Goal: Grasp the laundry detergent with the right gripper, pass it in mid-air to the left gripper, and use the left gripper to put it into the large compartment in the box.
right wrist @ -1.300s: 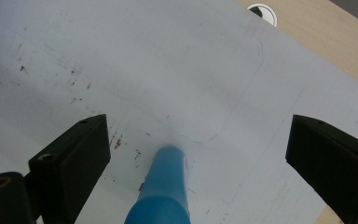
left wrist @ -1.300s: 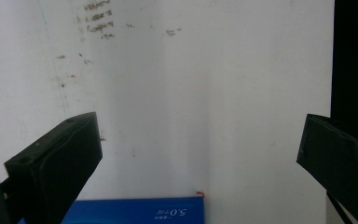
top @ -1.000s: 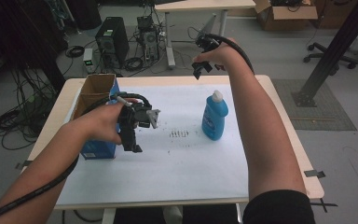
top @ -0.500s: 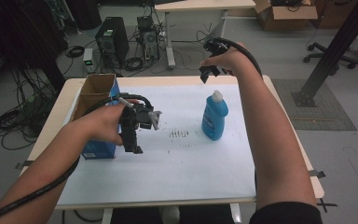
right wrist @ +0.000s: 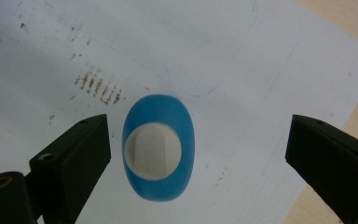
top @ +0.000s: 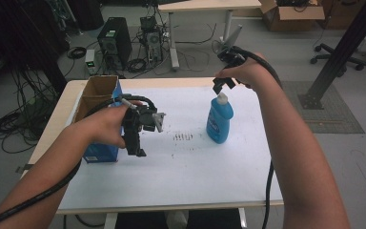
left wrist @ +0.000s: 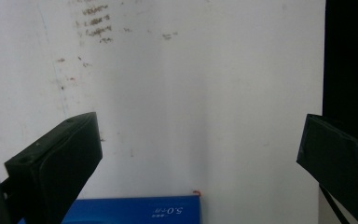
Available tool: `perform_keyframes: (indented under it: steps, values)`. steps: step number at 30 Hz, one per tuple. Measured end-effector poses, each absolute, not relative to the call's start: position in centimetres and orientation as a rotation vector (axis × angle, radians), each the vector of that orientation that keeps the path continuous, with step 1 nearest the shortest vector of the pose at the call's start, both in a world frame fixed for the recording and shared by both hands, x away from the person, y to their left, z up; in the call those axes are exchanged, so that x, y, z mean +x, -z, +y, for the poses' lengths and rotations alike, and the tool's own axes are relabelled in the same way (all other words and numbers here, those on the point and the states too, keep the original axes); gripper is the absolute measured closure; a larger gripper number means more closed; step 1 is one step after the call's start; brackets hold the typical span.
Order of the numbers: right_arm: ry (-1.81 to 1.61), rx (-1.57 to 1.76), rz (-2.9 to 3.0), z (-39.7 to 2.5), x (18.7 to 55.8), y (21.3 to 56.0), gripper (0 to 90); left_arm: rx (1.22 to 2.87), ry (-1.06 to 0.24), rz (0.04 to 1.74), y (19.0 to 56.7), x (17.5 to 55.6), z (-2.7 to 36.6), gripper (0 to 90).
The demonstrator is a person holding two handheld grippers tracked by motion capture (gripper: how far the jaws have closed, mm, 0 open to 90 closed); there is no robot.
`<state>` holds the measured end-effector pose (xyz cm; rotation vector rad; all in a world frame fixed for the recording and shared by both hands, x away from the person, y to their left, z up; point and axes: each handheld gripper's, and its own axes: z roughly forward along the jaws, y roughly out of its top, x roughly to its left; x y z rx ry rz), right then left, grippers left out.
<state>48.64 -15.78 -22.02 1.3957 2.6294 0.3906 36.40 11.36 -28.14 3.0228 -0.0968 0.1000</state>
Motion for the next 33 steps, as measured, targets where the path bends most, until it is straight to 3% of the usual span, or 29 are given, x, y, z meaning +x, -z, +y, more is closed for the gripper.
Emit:
perform_keyframes:
  steps: [33]
  values:
    - [-0.495,1.335,2.674,-19.4,41.2,26.7,6.5,3.050,-0.082,-0.101,27.9,37.4,10.3,0.2]
